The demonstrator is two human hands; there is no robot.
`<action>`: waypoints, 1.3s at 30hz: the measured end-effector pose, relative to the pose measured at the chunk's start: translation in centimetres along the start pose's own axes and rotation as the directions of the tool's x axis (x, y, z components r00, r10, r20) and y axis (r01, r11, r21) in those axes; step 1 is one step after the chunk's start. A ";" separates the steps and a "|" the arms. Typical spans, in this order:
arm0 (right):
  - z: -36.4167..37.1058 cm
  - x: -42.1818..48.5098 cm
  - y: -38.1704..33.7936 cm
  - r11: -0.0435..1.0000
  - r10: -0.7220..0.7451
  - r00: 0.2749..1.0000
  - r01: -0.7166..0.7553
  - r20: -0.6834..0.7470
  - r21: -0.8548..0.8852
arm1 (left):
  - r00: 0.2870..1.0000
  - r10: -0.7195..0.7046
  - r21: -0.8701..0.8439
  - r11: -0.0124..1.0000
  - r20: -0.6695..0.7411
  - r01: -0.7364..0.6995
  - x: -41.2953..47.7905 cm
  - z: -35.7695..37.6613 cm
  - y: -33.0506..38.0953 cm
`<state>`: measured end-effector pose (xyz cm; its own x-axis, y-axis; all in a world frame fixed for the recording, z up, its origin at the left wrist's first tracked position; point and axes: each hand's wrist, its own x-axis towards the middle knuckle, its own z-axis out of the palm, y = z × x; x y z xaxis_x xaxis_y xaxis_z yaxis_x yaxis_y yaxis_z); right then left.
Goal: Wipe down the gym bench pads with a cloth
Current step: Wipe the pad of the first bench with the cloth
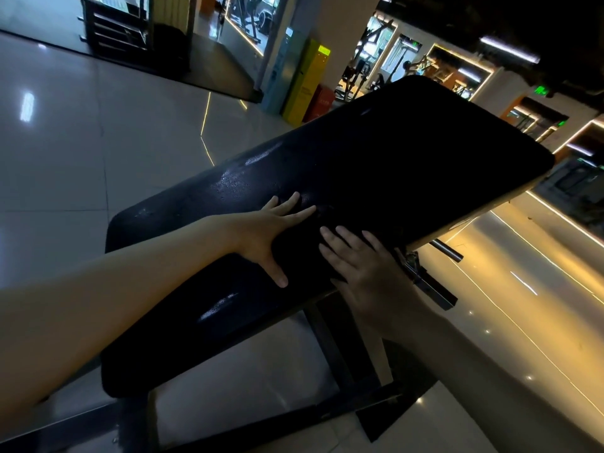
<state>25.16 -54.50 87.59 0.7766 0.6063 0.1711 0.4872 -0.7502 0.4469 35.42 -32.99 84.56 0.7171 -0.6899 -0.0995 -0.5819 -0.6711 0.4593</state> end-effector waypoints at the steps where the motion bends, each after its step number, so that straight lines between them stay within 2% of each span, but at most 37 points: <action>1: -0.2 0.2 0.5 1.000 -0.007 1.000 0.007 -0.002 -0.025 | 1.000 -0.005 0.001 1.000 0.006 0.005 0.1 -0.1 0.0; 4: -0.7 1.1 2.8 0.994 0.052 0.998 -0.050 0.024 -0.099 | 1.000 0.000 -0.007 1.000 0.015 0.000 0.2 -0.2 -0.3; 8: -1.7 2.3 6.5 0.967 0.232 0.973 -0.229 0.006 -0.111 | 1.000 -0.002 -0.012 1.000 0.002 0.002 0.2 0.1 -0.4; 11: -1.9 3.1 6.7 0.951 0.309 0.951 -0.310 0.008 0.011 | 1.000 -0.007 -0.012 1.000 -0.004 0.007 0.3 0.2 -0.4; 13: -1.4 2.9 5.0 0.956 0.289 0.957 -0.287 -0.016 0.064 | 1.000 -0.003 -0.012 1.000 -0.002 0.003 0.3 0.2 -0.4; 16: -0.5 1.8 1.9 0.983 0.183 0.982 -0.183 -0.052 0.006 | 1.000 -0.003 -0.006 1.000 0.009 0.003 0.2 0.1 -0.3; 21: -0.1 1.2 -0.6 0.980 0.199 0.976 -0.195 -0.092 0.048 | 1.000 -0.012 0.023 1.000 0.007 0.012 -0.1 -0.2 0.3; 27: 0.6 0.0 -3.8 0.984 0.133 0.990 -0.128 -0.039 0.121 | 0.996 0.025 0.077 0.997 -0.090 -0.018 -1.5 -0.4 1.3; 31: 0.9 -0.4 -5.9 0.950 0.046 0.997 -0.063 0.063 0.306 | 0.981 0.124 0.085 0.990 -0.150 -0.112 -3.0 -0.3 1.6; 33: 0.4 -0.3 -6.5 0.901 0.021 0.994 -0.067 0.110 0.429 | 0.979 0.158 0.072 0.986 -0.133 -0.149 -3.7 -0.5 2.1; 35: -0.5 0.3 -6.4 0.795 0.067 0.989 -0.132 0.132 0.592 | 0.979 0.165 0.048 0.986 -0.117 -0.161 -4.2 -0.7 2.3; 37: -1.8 0.8 -5.6 0.597 0.138 0.964 -0.263 0.227 0.758 | 0.976 0.176 0.003 0.984 -0.128 -0.177 -4.6 -1.3 2.5; 39: -3.5 0.9 -4.7 0.264 0.225 0.913 -0.394 0.342 0.880 | 0.967 0.200 -0.077 0.974 -0.158 -0.214 -5.2 -2.2 2.8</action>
<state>22.22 -49.48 88.68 0.9546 0.2946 -0.0434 0.1736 -0.6692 -0.7225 30.96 -30.68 88.34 0.6377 -0.7584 0.1348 -0.6904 -0.4851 0.5368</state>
